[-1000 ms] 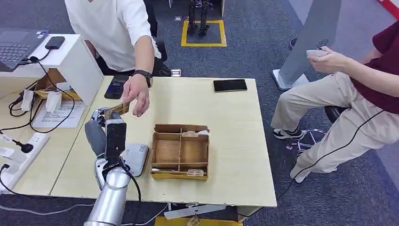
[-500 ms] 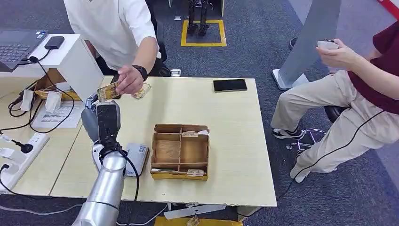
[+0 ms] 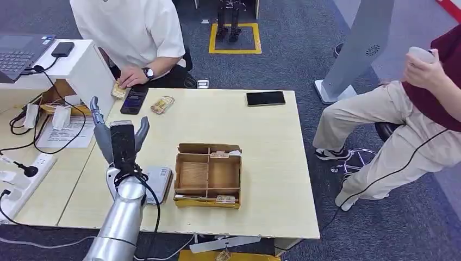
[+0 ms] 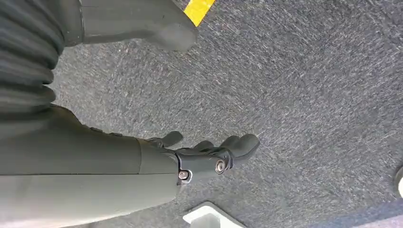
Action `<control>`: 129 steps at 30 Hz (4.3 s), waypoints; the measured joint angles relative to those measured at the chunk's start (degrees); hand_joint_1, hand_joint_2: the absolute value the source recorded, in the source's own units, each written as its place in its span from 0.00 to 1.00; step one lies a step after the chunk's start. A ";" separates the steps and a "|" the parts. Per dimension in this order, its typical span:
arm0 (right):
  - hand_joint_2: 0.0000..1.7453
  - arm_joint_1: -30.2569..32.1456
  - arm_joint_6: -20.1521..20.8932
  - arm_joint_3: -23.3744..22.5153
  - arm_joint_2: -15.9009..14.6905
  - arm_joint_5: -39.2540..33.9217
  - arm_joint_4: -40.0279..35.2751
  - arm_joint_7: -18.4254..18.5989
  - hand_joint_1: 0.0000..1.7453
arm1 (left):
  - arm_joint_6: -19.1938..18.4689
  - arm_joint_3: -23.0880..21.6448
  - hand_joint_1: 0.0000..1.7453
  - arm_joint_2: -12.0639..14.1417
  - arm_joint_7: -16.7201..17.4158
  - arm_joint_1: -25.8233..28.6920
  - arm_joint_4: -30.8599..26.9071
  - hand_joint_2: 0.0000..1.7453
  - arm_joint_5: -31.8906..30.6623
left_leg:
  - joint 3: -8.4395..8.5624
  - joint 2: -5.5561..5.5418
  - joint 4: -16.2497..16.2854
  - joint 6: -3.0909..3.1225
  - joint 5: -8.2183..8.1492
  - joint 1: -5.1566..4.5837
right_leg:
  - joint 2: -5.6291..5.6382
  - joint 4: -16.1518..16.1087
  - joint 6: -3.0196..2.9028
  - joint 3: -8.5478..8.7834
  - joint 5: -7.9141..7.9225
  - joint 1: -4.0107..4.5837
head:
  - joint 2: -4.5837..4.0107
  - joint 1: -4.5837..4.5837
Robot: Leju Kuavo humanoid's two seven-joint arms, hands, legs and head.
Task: Pass the card to the sensor for recognition and then transmit it.
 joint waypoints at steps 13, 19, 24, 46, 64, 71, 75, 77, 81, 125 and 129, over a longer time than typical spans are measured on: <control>1.00 0.12 -0.02 -2.91 1.53 0.04 -3.37 -0.02 0.00 | -4.64 -7.74 0.00 5.84 -9.14 11.95 -16.55 1.00 14.14 | -0.03 0.00 -0.01 -0.04 -0.06 0.01 | -0.02 0.00 0.01 -0.03 -0.05 0.00 | 0.02 0.00; 1.00 -0.09 -0.02 -4.66 1.53 -0.04 -3.54 -1.05 0.00 | -21.01 -10.83 0.00 7.00 -15.68 16.92 -24.27 1.00 31.53 | -0.03 0.01 0.00 -0.04 -0.06 0.00 | 0.00 0.00 0.02 -0.03 -0.04 -0.01 | 0.02 0.00; 1.00 -0.12 -0.02 -5.62 1.53 0.09 -3.69 -1.42 0.00 | -27.37 -13.97 0.00 8.18 -18.36 20.40 -29.84 1.00 34.87 | -0.03 0.01 0.00 0.02 -0.11 0.00 | -0.01 -0.01 0.02 -0.05 -0.06 -0.01 | 0.02 -0.02; 1.00 0.91 0.42 -2.93 1.53 -0.28 -4.15 -0.26 0.00 | -49.55 -20.57 0.00 9.25 -20.68 24.82 -34.47 1.00 32.02 | -0.02 0.02 0.00 0.04 -0.12 -0.01 | -0.01 -0.02 0.02 -0.05 -0.07 -0.01 | 0.02 0.00; 1.00 2.99 2.95 2.95 1.73 0.57 -6.43 0.61 0.00 | -34.01 -33.05 0.00 16.24 -20.66 20.65 -27.63 1.00 6.31 | -0.01 0.03 0.00 0.04 -0.12 -0.01 | 0.01 -0.02 0.02 -0.07 -0.06 -0.01 | 0.02 0.00; 1.00 3.20 3.32 3.30 1.88 1.36 -7.24 1.16 0.00 | -29.79 -34.23 0.00 16.90 -17.18 19.31 -24.98 1.00 -0.42 | -0.02 0.03 -0.01 0.04 -0.12 -0.01 | 0.00 -0.02 0.02 -0.09 -0.06 -0.01 | 0.02 0.00; 1.00 3.36 3.37 3.45 1.97 2.32 -7.63 1.22 0.00 | -25.23 -35.06 0.00 17.55 -12.93 16.35 -20.72 1.00 -8.57 | -0.02 0.03 -0.01 0.04 -0.11 -0.01 | 0.00 -0.01 0.02 -0.08 -0.06 -0.01 | 0.02 -0.02; 1.00 3.42 3.37 3.65 1.97 2.53 -7.74 1.22 0.00 | -23.24 -35.54 0.00 17.62 -10.91 15.34 -18.39 1.00 -11.88 | -0.01 0.03 0.00 0.03 -0.11 -0.01 | 0.02 -0.01 0.01 -0.08 -0.05 -0.01 | 0.02 0.00; 1.00 3.56 3.32 4.09 1.99 2.95 -7.91 1.33 0.00 | -20.30 -36.16 0.00 17.66 -7.21 14.31 -15.54 1.00 -16.30 | -0.02 0.04 0.00 0.03 -0.11 -0.01 | 0.03 -0.01 0.01 -0.09 -0.05 -0.01 | 0.00 0.00; 1.00 3.81 0.00 10.36 1.97 -8.17 -8.04 5.22 0.00 | -5.05 -32.88 0.00 8.68 14.31 19.89 -9.93 1.00 -41.45 | -0.06 0.04 0.00 0.04 -0.18 -0.02 | 0.03 -0.02 0.06 -0.13 -0.10 -0.02 | 0.00 0.00; 1.00 3.77 0.00 10.47 1.97 -7.32 -8.09 5.95 0.00 | -4.96 -32.27 0.00 8.16 15.50 19.76 -8.62 1.00 -43.58 | -0.06 0.04 0.00 0.04 -0.18 -0.02 | 0.02 -0.02 0.06 -0.12 -0.10 -0.02 | 0.02 0.00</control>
